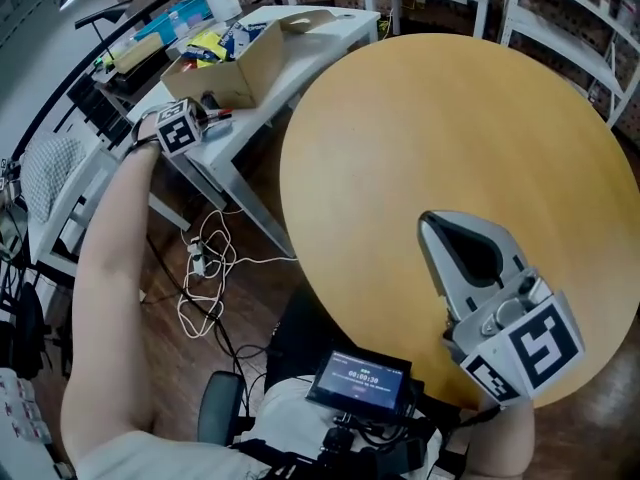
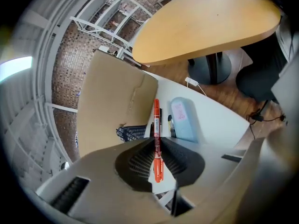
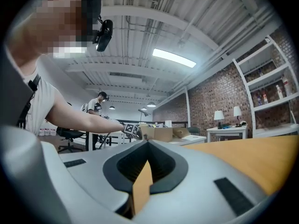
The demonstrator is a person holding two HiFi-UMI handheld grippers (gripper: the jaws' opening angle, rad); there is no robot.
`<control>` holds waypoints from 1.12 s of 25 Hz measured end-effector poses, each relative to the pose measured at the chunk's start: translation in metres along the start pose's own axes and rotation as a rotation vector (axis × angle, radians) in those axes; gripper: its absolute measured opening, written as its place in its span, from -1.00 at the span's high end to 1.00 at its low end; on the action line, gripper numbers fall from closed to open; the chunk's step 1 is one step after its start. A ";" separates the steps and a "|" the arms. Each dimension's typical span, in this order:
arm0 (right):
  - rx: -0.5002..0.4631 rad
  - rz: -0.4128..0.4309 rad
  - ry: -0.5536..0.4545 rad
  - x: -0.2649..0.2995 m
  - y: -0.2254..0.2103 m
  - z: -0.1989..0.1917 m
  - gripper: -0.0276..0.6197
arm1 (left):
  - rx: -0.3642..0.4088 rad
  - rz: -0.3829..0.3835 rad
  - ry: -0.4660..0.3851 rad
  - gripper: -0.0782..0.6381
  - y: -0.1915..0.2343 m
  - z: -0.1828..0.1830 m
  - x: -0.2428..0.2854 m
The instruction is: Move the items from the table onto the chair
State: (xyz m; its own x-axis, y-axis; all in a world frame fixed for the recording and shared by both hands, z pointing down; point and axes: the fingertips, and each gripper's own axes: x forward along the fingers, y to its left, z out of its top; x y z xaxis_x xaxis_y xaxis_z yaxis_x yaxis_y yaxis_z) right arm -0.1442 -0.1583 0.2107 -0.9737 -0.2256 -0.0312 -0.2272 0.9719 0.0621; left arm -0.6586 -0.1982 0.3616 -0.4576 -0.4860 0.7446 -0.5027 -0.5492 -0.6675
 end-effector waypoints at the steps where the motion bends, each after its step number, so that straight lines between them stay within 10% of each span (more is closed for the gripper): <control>1: -0.004 -0.010 0.001 -0.003 -0.002 0.000 0.91 | 0.003 -0.002 0.012 0.61 0.000 0.001 0.000; 14: 0.011 -0.067 -0.006 -0.028 -0.016 -0.001 0.91 | 0.025 0.124 -0.048 0.70 0.026 0.036 -0.035; 20: 0.031 -0.116 -0.025 -0.044 -0.032 -0.002 0.91 | -0.148 0.167 -0.399 0.73 0.006 0.122 -0.101; 28: 0.040 -0.213 -0.028 -0.078 -0.062 -0.002 0.91 | -0.453 -0.043 -0.964 0.73 -0.063 0.244 -0.202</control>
State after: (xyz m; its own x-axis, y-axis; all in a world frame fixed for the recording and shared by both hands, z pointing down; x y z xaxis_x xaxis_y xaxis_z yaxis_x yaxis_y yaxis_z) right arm -0.0543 -0.2007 0.2110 -0.9027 -0.4249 -0.0671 -0.4266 0.9044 0.0119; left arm -0.3551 -0.2314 0.2549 0.2411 -0.9140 0.3264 -0.8211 -0.3714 -0.4334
